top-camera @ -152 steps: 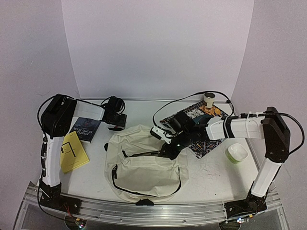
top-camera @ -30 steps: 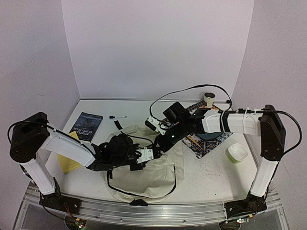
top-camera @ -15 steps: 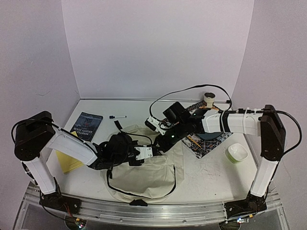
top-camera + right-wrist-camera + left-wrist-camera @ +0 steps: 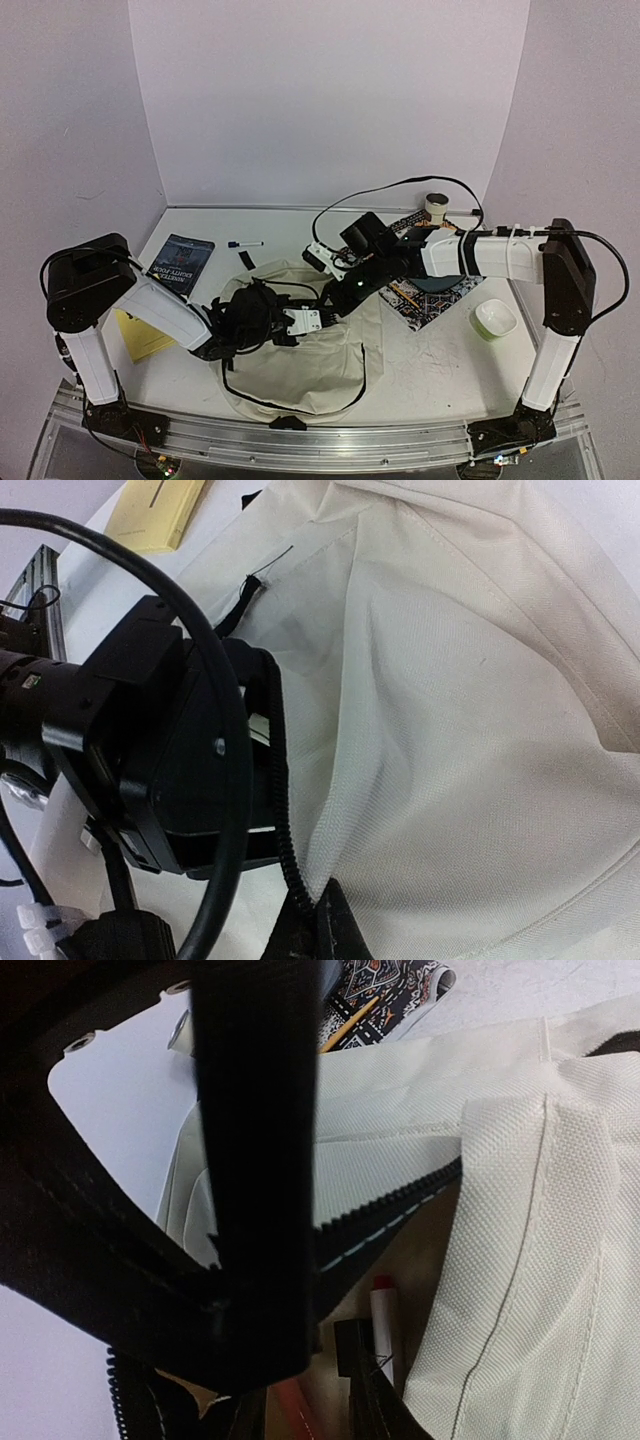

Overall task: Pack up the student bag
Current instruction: Place the pen in the lower front pocket of the bag, then move the pen to the center of the board.

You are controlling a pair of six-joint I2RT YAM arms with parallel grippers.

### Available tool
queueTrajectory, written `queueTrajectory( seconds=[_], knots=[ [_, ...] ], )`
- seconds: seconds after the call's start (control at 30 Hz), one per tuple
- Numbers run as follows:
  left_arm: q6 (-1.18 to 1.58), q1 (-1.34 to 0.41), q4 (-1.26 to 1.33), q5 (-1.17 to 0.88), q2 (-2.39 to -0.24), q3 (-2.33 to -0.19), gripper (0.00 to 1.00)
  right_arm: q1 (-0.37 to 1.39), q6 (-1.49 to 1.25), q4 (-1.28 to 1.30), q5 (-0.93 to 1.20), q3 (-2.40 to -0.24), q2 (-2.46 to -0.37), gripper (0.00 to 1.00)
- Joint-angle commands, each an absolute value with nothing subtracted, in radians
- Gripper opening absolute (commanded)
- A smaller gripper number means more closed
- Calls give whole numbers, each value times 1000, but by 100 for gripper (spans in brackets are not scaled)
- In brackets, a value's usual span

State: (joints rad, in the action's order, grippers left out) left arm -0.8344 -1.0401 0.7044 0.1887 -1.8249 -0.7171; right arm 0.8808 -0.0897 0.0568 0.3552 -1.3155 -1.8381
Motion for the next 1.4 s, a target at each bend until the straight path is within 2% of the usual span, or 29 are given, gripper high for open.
queueTrajectory(
  seconds=[0.0, 0.4, 0.67, 0.8, 1.03, 1.37],
  knots=[
    [-830, -1035, 789, 238, -1810, -695, 32, 883, -97, 55, 409, -1347, -1830, 0],
    [-602, -1048, 776, 264, -1519, -534, 45, 884, -91, 55, 402, -1352, -1853, 0],
    [-392, -1038, 653, 424, -1328, -486, 59, 883, -81, 55, 374, -1322, -1850, 0],
    [-287, -970, 546, 421, -1280, -510, 63, 883, -74, 55, 364, -1306, -1842, 0],
    [-197, -781, 385, 356, -1337, -634, 66, 884, -59, 56, 347, -1281, -1816, 0],
    [-162, -566, 146, 265, -1625, -955, 67, 883, -52, 72, 326, -1279, -1790, 0]
  ],
)
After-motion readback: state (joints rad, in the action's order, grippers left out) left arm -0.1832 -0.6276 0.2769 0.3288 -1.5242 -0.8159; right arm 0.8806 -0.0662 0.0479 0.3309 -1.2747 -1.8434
